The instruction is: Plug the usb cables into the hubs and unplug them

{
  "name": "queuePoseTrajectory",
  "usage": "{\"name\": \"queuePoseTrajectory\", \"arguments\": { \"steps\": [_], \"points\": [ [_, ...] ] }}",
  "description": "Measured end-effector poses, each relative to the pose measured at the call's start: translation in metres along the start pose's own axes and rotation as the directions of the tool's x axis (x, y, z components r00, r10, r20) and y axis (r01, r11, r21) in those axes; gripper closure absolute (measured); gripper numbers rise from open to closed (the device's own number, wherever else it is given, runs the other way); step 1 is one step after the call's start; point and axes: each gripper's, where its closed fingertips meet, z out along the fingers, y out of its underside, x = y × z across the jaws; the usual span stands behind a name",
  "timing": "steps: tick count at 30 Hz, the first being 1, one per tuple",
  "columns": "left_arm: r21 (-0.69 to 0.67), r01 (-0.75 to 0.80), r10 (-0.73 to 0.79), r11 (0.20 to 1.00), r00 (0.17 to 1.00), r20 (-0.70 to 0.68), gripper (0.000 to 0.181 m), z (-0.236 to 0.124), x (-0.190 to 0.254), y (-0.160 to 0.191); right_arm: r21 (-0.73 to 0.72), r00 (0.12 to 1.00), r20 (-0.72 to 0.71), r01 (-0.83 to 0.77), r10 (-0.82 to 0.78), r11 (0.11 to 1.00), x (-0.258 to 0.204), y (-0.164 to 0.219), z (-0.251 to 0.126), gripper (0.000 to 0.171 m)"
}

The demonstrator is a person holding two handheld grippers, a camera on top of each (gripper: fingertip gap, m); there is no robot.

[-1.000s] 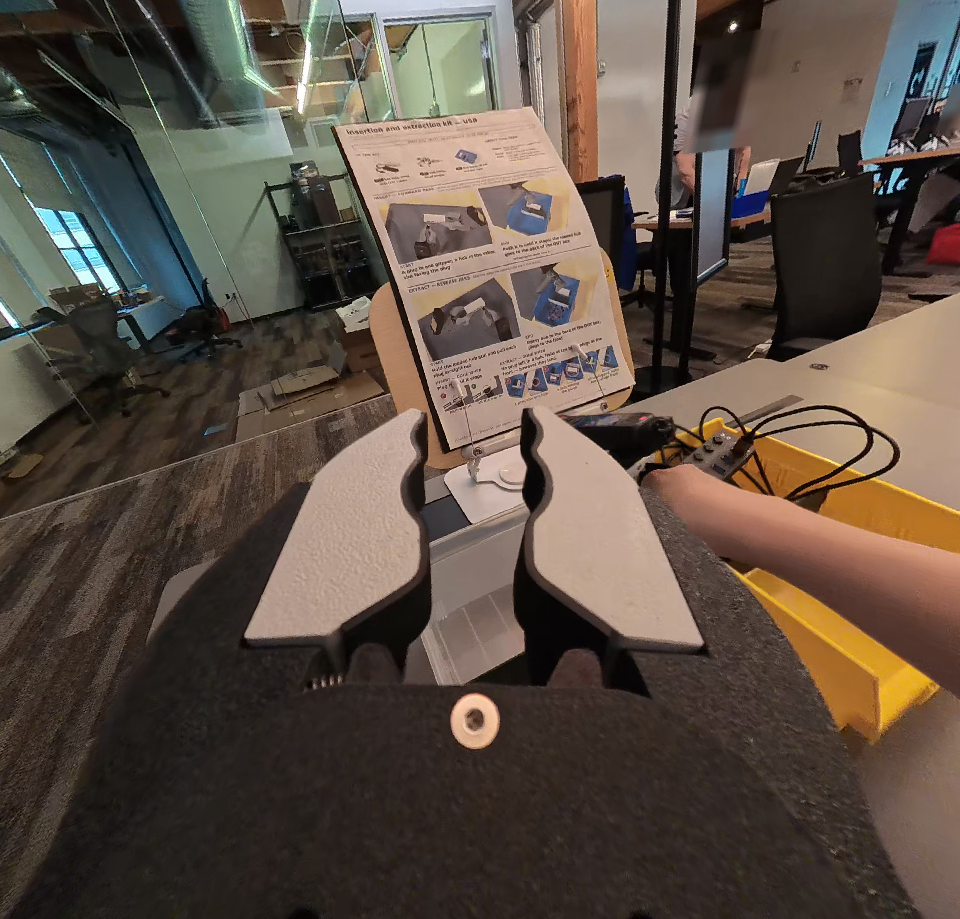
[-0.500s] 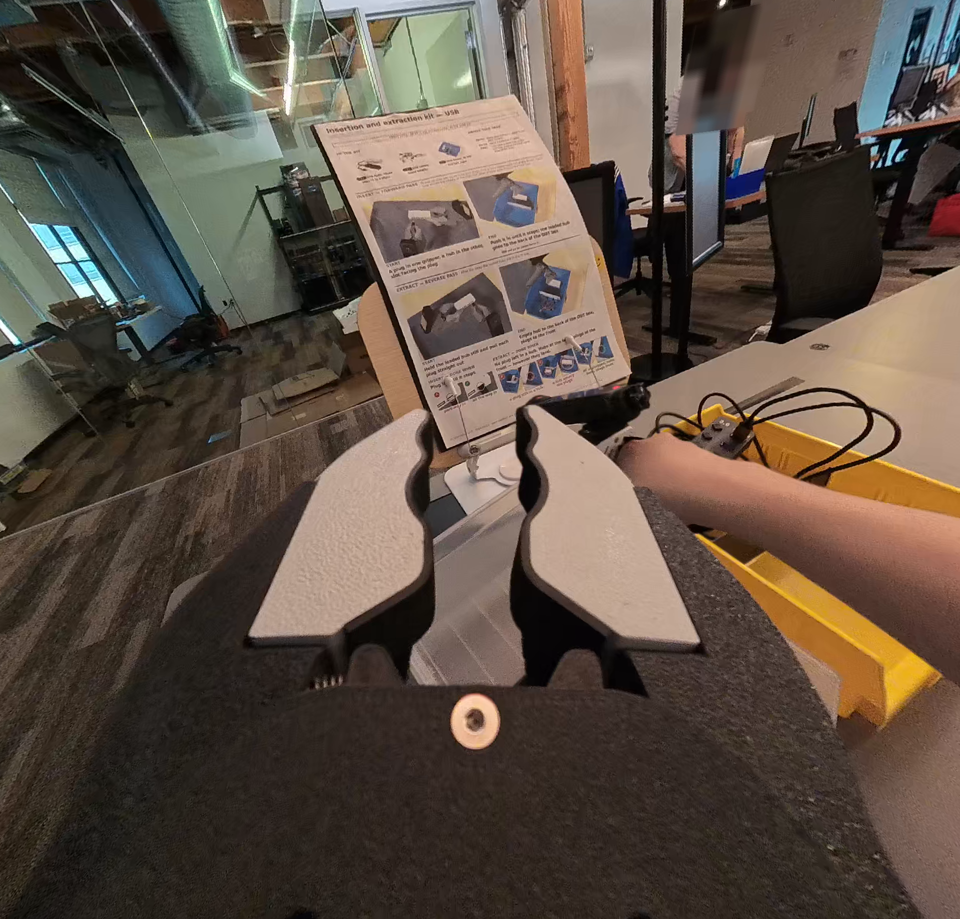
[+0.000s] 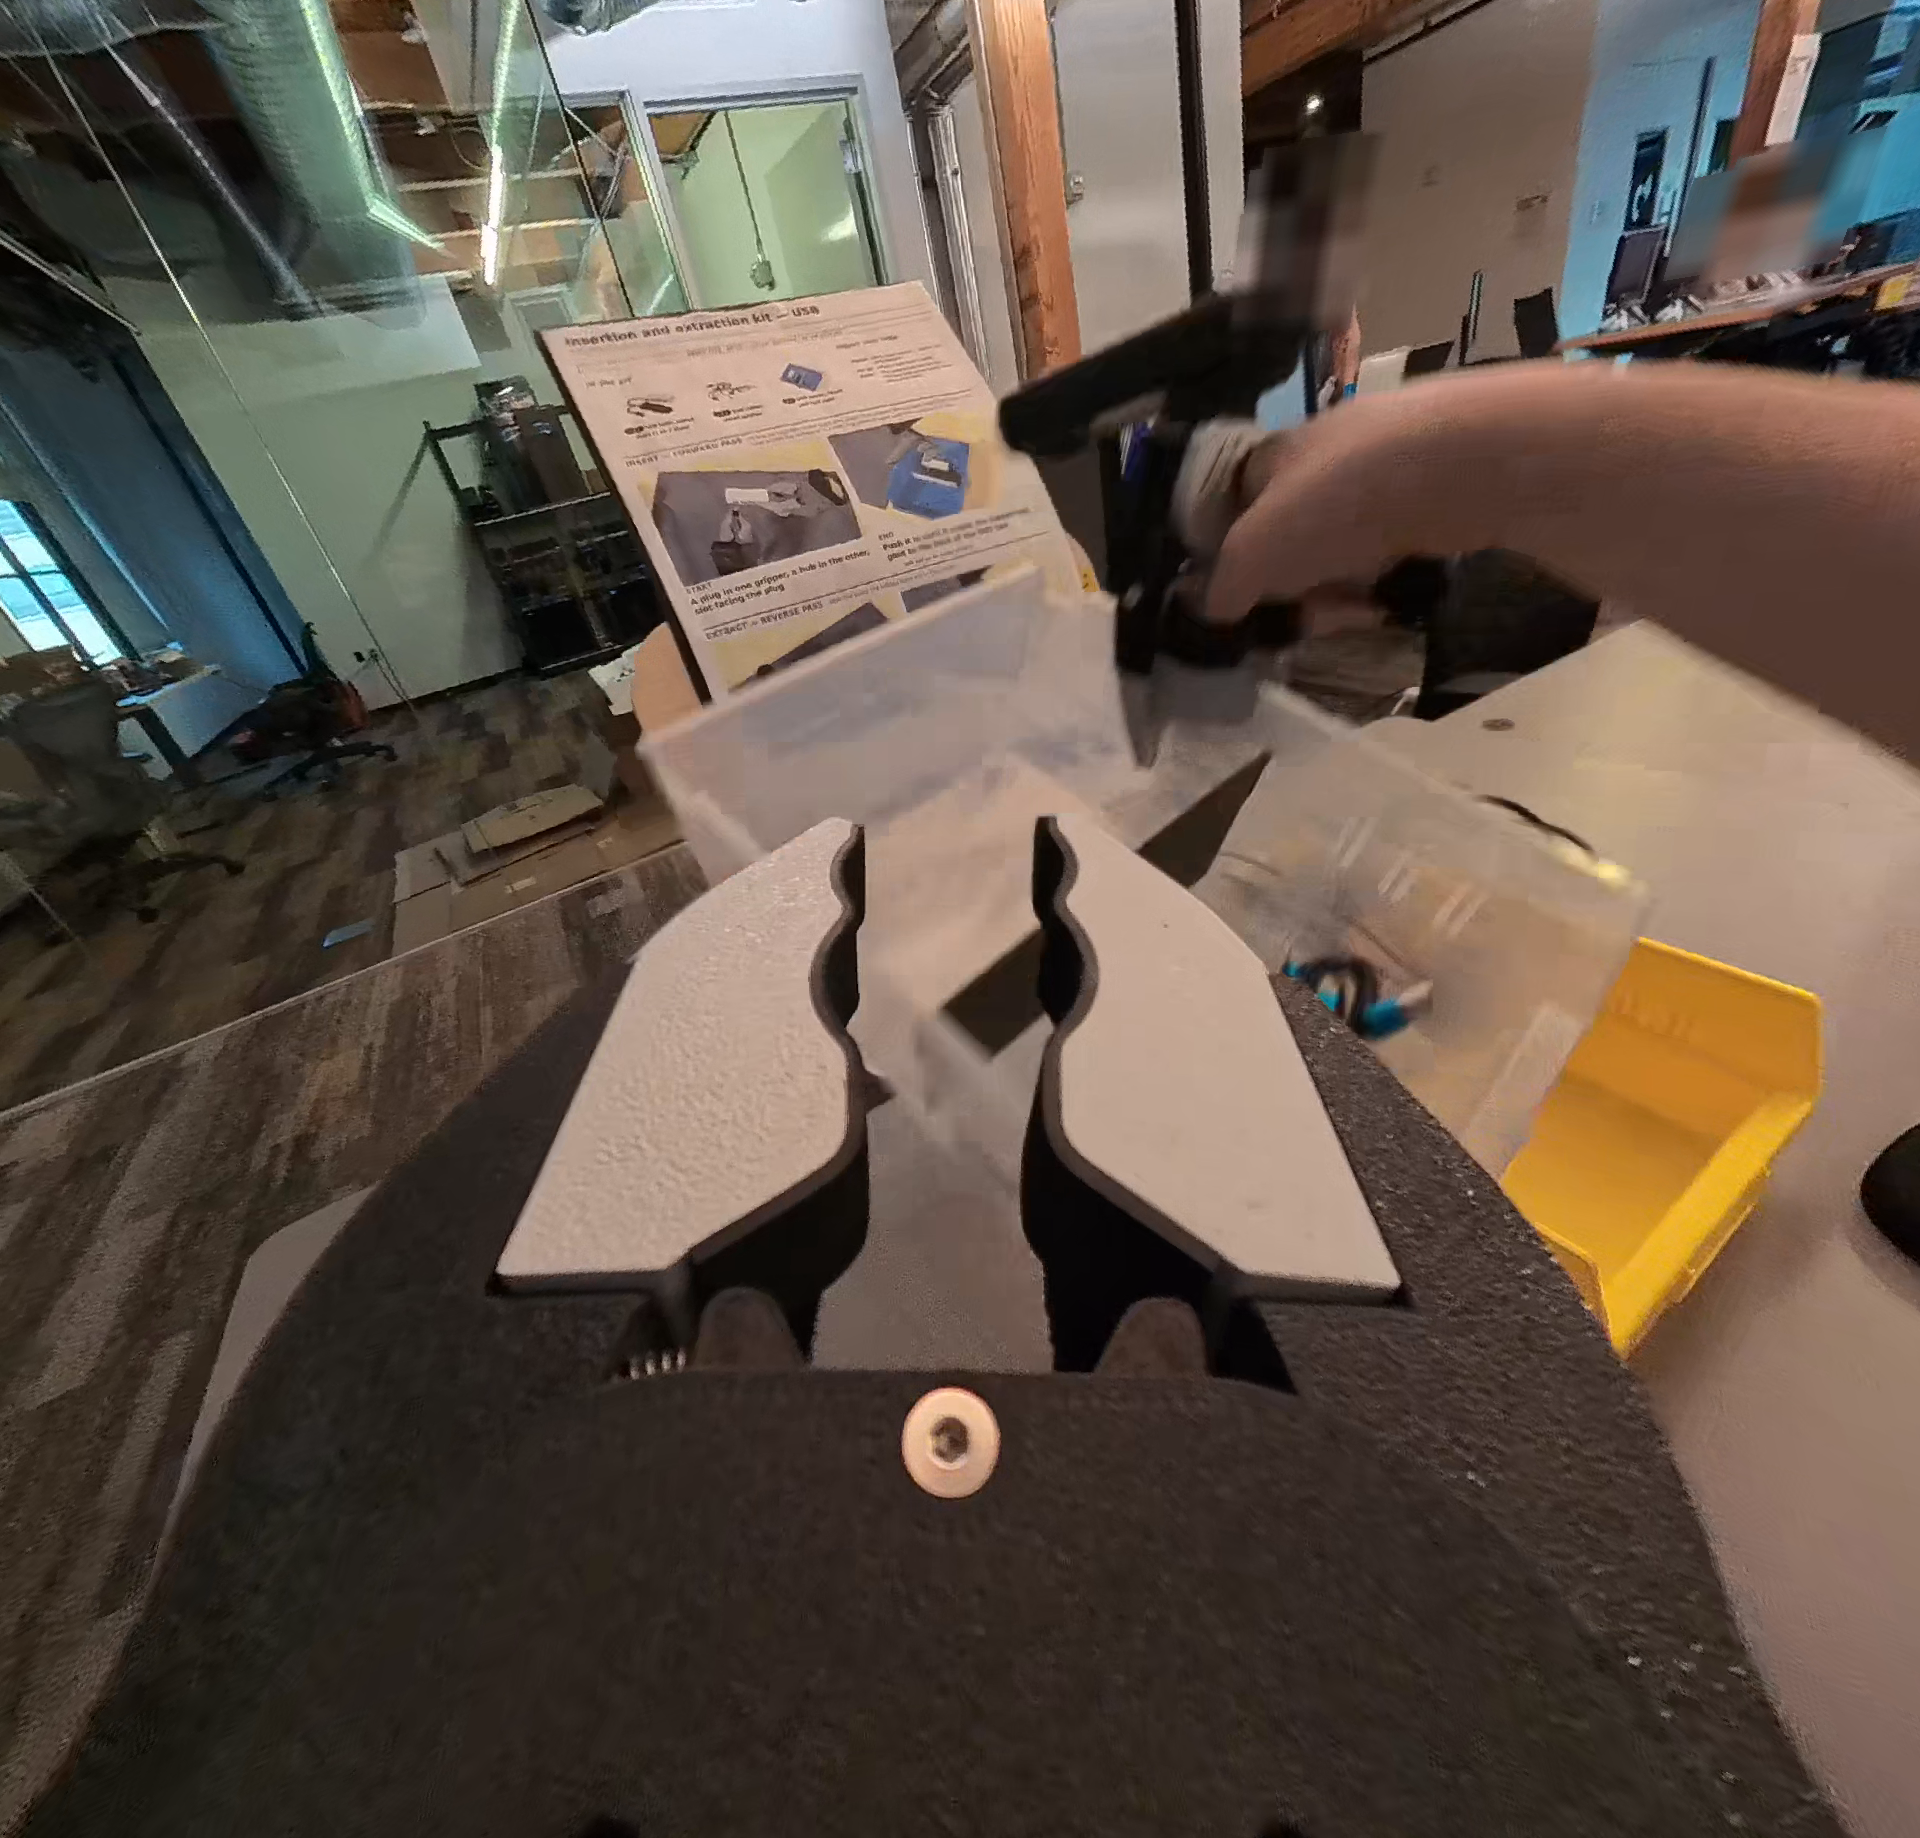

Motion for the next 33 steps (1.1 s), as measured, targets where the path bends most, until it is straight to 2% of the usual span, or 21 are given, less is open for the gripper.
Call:
{"name": "queuePoseTrajectory", "arguments": {
  "steps": [3, 5, 7, 8, 10, 13, 14, 15, 16, 18, 20, 21, 23, 28, 29, 32, 33],
  "points": [
    [0.01, -0.007, 0.007, 1.0, 0.999, -0.039, 0.151, 0.002, 0.015, -0.002, 0.029, 0.998, 0.001, -0.06, 0.06, 0.998, 0.053, 0.024, -0.056, 0.165],
    [-0.012, -0.007, 0.005, 1.0, 0.99, -0.141, 0.137, 0.012, 0.037, 0.006, 0.046, 0.992, -0.024, -0.123, 0.124, 0.991, 0.1, 0.052, -0.087, 0.165],
    [-0.142, 0.024, -0.067, 0.99, 0.948, -0.31, 0.118, 0.03, 0.072, 0.033, 0.053, 0.978, -0.068, -0.196, 0.199, 0.979, 0.152, 0.087, -0.112, 0.165],
    [-0.218, 0.052, -0.137, 0.975, 0.908, -0.396, 0.116, 0.041, 0.091, 0.048, 0.058, 0.966, -0.092, -0.236, 0.241, 0.97, 0.178, 0.106, -0.123, 0.165],
    [-0.34, 0.113, -0.282, 0.934, 0.818, -0.502, 0.126, 0.066, 0.121, 0.078, 0.069, 0.938, -0.136, -0.311, 0.318, 0.948, 0.228, 0.145, -0.14, 0.164],
    [-0.493, 0.133, -0.398, 0.86, 0.779, -0.484, 0.141, 0.105, 0.14, 0.134, 0.081, 0.885, -0.182, -0.421, 0.429, 0.903, 0.291, 0.202, -0.15, 0.164],
    [-0.54, 0.13, -0.416, 0.831, 0.79, -0.451, 0.135, 0.114, 0.143, 0.154, 0.073, 0.868, -0.198, -0.45, 0.455, 0.89, 0.308, 0.22, -0.149, 0.164],
    [-0.596, 0.13, -0.438, 0.793, 0.801, -0.408, 0.115, 0.121, 0.146, 0.173, 0.058, 0.85, -0.216, -0.48, 0.48, 0.876, 0.325, 0.237, -0.144, 0.164],
    [-0.649, 0.12, -0.461, 0.751, 0.799, -0.386, 0.107, 0.125, 0.151, 0.19, 0.037, 0.835, -0.232, -0.505, 0.499, 0.862, 0.34, 0.253, -0.136, 0.164],
    [-0.718, 0.148, -0.533, 0.68, 0.773, -0.345, 0.102, 0.132, 0.166, 0.212, -0.021, 0.818, -0.252, -0.538, 0.516, 0.843, 0.363, 0.28, -0.113, 0.164],
    [-0.748, 0.143, -0.572, 0.648, 0.74, -0.354, 0.115, 0.141, 0.182, 0.222, -0.079, 0.815, -0.264, -0.551, 0.515, 0.831, 0.382, 0.301, -0.088, 0.163],
    [-0.754, 0.126, -0.547, 0.645, 0.765, -0.34, 0.116, 0.148, 0.182, 0.228, -0.097, 0.811, -0.263, -0.561, 0.523, 0.822, 0.39, 0.307, -0.076, 0.163],
    [-0.792, 0.067, -0.502, 0.606, 0.805, -0.316, 0.119, 0.158, 0.181, 0.243, -0.12, 0.817, -0.244, -0.561, 0.523, 0.819, 0.401, 0.312, -0.053, 0.163],
    [-0.938, -0.169, -0.528, 0.303, 0.789, -0.313, 0.113, 0.149, 0.196, 0.268, -0.131, 0.845, -0.162, -0.531, 0.51, 0.838, 0.414, 0.297, -0.009, 0.162],
    [-0.941, -0.202, -0.497, 0.273, 0.808, -0.317, 0.111, 0.15, 0.193, 0.27, -0.134, 0.849, -0.145, -0.526, 0.508, 0.84, 0.414, 0.293, -0.001, 0.162],
    [-0.943, -0.227, -0.401, 0.242, 0.862, -0.31, 0.123, 0.162, 0.173, 0.271, -0.144, 0.855, -0.094, -0.518, 0.51, 0.843, 0.414, 0.284, 0.019, 0.161],
    [-0.944, -0.229, -0.373, 0.236, 0.876, -0.306, 0.12, 0.164, 0.165, 0.272, -0.138, 0.856, -0.088, -0.517, 0.509, 0.845, 0.416, 0.28, 0.024, 0.162]
  ]
}}
